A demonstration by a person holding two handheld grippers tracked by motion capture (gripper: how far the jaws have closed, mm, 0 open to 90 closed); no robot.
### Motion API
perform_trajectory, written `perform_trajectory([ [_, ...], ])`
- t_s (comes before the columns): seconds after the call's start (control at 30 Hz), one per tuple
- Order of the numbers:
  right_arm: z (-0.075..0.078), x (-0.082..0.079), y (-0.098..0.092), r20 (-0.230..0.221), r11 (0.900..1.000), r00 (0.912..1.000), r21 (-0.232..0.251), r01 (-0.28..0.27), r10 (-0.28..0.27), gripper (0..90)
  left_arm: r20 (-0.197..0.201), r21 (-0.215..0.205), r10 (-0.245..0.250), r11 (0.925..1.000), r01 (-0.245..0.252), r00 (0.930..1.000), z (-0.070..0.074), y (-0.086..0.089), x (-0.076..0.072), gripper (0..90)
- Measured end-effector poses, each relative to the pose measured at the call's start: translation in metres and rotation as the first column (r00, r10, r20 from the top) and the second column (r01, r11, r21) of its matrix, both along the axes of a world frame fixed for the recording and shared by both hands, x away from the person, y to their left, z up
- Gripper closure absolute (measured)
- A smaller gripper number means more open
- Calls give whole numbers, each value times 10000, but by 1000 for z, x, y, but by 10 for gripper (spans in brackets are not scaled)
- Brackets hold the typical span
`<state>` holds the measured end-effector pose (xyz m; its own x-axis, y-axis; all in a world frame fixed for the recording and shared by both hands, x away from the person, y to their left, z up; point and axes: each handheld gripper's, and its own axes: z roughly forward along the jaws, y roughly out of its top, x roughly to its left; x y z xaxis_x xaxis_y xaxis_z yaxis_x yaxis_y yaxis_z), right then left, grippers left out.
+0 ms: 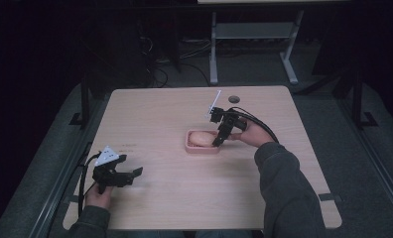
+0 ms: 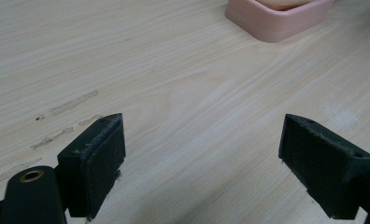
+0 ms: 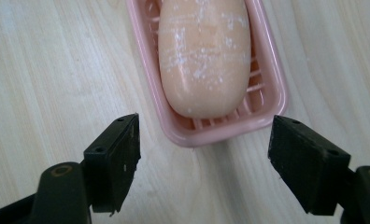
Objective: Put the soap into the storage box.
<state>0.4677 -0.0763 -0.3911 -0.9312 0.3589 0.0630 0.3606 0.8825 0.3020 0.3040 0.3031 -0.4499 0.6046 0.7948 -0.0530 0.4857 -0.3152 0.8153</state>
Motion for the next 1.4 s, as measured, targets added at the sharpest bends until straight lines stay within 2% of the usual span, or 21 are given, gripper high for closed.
perform_trajectory([
  [0.67,1,-10,-27,58,9993,9995,207,319,-320,248,-24,16,13,10000,-13,10000,-1,-1,0,143],
  [0.77,0,-11,-29,-7,9993,9993,96,362,-362,247,-42,22,11,10000,-11,10000,-1,-1,0,143],
  [1.03,3,-16,-35,89,9989,9990,181,427,-429,248,-26,21,11,10000,-11,10000,-1,-1,0,143],
  [1.4,-1,-25,-53,-22,9972,9973,128,735,-735,247,-72,106,-22,9999,23,10000,-1,-1,0,143],
])
